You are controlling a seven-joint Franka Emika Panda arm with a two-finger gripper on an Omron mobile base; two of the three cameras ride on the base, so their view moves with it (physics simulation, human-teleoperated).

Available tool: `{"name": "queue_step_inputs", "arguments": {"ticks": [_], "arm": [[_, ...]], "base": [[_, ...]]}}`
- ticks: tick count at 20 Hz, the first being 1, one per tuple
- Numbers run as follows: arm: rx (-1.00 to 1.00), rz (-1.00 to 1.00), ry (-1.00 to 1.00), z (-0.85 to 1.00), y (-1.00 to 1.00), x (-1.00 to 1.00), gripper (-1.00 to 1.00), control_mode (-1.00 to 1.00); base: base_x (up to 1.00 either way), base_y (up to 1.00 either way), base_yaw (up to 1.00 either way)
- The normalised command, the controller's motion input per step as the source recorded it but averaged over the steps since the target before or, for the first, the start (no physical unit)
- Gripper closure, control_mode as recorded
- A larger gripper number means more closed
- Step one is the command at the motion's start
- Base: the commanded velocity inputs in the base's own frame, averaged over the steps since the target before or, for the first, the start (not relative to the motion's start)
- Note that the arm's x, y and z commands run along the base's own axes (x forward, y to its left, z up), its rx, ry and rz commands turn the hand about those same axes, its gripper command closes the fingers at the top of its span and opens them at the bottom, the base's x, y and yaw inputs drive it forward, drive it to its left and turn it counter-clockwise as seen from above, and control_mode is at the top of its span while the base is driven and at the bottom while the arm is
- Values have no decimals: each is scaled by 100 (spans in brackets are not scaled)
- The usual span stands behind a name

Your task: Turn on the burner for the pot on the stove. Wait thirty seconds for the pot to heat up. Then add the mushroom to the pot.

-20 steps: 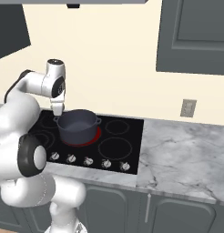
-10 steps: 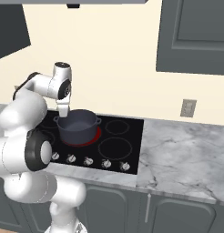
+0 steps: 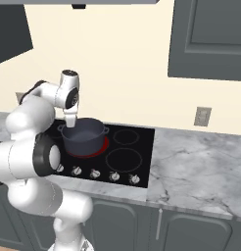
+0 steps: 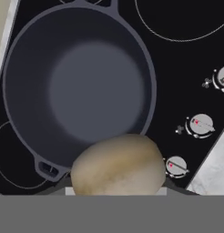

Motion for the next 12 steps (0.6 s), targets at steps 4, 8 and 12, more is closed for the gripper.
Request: {"name": "queue_step_inputs", "arguments": {"ticks": [4, 8, 12], "arm": [[0, 0, 0, -19, -8, 0, 100, -100], [0, 0, 1, -9, -17, 0, 100, -100], [0, 0, 2, -17, -17, 0, 100, -100]], "base": [[0, 0, 0], [0, 0, 0], [0, 0, 0]]}}
